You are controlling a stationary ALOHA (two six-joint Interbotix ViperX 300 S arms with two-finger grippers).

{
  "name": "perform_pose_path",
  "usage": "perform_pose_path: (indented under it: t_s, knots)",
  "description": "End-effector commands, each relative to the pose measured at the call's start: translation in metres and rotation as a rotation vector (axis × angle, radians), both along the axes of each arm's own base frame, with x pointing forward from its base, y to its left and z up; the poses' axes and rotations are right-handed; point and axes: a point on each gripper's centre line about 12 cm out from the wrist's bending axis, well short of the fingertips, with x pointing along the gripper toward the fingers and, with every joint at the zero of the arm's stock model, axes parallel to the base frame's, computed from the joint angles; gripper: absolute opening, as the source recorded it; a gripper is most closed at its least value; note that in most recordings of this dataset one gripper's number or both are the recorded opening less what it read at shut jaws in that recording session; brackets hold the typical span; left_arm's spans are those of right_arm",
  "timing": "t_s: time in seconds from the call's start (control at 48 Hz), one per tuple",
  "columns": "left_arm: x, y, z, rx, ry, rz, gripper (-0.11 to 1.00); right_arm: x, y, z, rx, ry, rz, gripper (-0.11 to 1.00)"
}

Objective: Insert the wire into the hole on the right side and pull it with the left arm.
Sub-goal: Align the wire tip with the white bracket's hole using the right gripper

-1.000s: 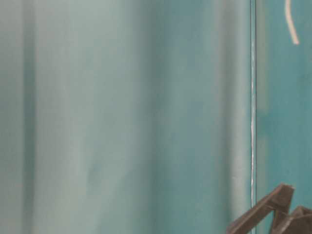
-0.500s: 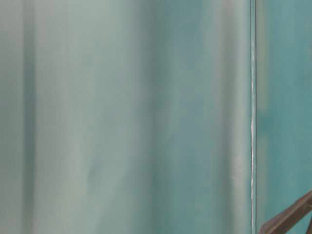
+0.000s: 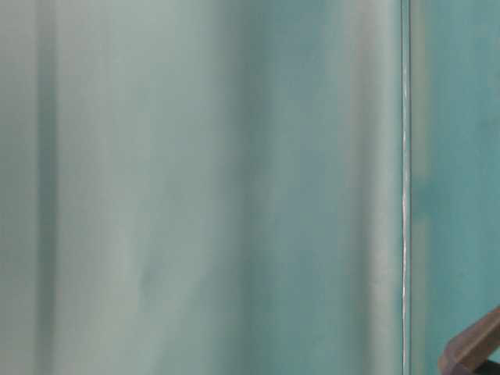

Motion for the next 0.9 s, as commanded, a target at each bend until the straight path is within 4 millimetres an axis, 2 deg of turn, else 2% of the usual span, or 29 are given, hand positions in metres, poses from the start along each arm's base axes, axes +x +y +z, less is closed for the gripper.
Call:
perform_pose_path:
  t_s: [0.0, 0.417, 0.646, 0.875]
  knots:
    - [0.005, -0.004, 0.007, -0.009, -0.042, -0.006, 0.81, 0.004, 0.003, 0.006, 0.004, -0.040, -0.002, 0.02]
    - [0.014, -0.010, 0.005, 0.053, -0.080, -0.026, 0.81, 0.006, 0.002, 0.001, -0.010, -0.052, -0.013, 0.02]
    - [0.025, -0.013, -0.005, 0.065, -0.075, -0.030, 0.80, 0.007, 0.002, -0.004, -0.022, -0.054, -0.019, 0.02]
    - [0.026, -0.014, -0.001, 0.062, -0.087, -0.033, 0.80, 0.009, 0.003, -0.007, -0.024, -0.058, -0.022, 0.02]
